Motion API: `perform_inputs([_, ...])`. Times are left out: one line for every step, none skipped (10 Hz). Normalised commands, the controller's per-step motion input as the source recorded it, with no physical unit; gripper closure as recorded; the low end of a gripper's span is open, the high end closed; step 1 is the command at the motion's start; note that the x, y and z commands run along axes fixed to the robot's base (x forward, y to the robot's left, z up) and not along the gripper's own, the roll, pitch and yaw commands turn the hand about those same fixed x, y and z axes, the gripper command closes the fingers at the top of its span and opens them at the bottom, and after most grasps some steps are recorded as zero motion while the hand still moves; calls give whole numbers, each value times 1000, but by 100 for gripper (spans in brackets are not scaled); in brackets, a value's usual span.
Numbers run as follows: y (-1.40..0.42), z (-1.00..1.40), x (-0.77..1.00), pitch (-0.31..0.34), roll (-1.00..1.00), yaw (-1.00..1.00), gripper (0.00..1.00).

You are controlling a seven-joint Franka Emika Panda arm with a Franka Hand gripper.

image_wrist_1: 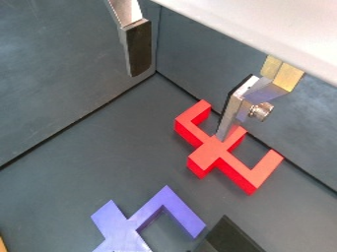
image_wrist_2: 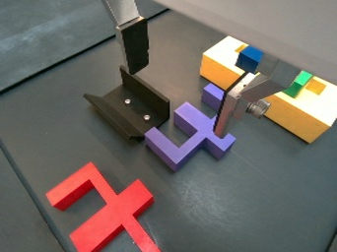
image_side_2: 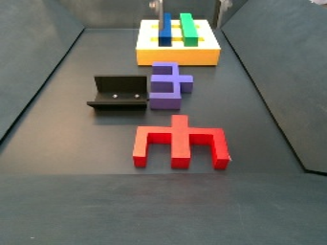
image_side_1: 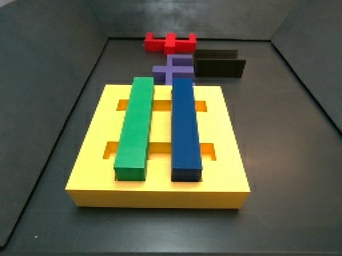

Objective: Pick up the purple object. Move up. Place the purple object on the fixture. Regrasp the purple object. Move to above the board. Insert the purple object.
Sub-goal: Pick up the purple object.

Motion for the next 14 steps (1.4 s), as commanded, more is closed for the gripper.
perform_inputs([0,-17,0,0,0,0,0])
perform_inputs([-9,-51,37,-73,-26,-100,0])
perform_inputs([-63,-71,23,-154,-99,-217,0])
perform_inputs([-149,-189,146,-157,-126,-517,0])
perform_inputs([-149,-277,209,-166,-126,-677,0])
perform_inputs([-146,-351,180,-214,-131,-691,0])
perform_inputs([-177,-371,169,-201,-136,-654,0])
perform_inputs([-183,-334,97,-186,-151,-674,0])
perform_inputs([-226,-289,20,-180,-133,-714,0])
perform_inputs([-206,-231,0,-203,-144,-771,0])
perform_inputs([-214,-131,0,-196,-197,-734,0])
perform_inputs([-266,-111,0,-59,-160,-734,0])
perform_inputs([-197,-123,0,0,-110,-697,0])
perform_inputs([-137,-151,-20,0,-130,-731,0])
